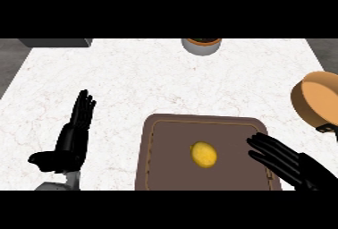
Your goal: Pick the lemon from the tray and place it in the pot
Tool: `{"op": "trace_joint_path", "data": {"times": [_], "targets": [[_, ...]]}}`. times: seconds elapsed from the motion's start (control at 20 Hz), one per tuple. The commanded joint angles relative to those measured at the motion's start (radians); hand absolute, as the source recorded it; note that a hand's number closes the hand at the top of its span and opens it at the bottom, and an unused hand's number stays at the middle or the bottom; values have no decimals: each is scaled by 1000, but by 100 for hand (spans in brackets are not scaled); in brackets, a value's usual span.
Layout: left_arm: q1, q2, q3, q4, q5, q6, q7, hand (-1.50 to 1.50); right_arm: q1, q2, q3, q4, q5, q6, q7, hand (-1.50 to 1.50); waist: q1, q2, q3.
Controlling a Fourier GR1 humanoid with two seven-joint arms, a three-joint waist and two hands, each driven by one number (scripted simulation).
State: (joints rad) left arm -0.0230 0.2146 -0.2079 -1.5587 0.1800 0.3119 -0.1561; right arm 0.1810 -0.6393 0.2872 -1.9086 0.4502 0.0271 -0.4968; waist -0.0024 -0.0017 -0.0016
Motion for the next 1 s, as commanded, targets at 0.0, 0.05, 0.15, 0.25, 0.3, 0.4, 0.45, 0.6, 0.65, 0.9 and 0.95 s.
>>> {"op": "trace_joint_path", "data": {"times": [0.0,0.05,0.15,0.25,0.3,0.4,0.45,0.6,0.65,0.9,0.95], "targets": [[9,-55,-24,12,-32,23,-18,0,-23,79,104,-27,135,19,155,-150,3,1,1],[-9,1,15,-4,0,-30,9,0,-105,104,127,-37,138,74,256,-150,9,2,1],[21,-17,36,21,-7,-39,-31,0,-21,143,143,1,192,31,178,-150,2,1,1],[-15,-26,44,70,-1,-66,-52,0,-123,178,141,44,219,79,255,-150,4,2,1],[-6,-6,7,-86,-38,6,90,0,-104,190,207,5,301,63,334,-150,9,0,2],[-1,-33,24,11,-37,-21,7,0,-81,206,189,117,339,14,271,-150,3,2,2],[-24,-40,25,33,-26,-46,12,0,-51,162,162,10,307,90,324,-150,-2,1,1],[36,-76,7,0,-80,-19,-29,0,-102,212,140,94,302,131,288,-150,3,1,2],[-31,-43,68,71,-24,-74,-35,0,-198,304,199,228,364,91,314,-150,6,3,1],[42,-70,50,-73,-88,-51,34,0,-162,306,131,208,367,141,256,-150,4,1,2],[-4,-101,72,73,-68,-79,-45,0,-152,317,138,202,388,110,243,-150,2,2,1]]}}
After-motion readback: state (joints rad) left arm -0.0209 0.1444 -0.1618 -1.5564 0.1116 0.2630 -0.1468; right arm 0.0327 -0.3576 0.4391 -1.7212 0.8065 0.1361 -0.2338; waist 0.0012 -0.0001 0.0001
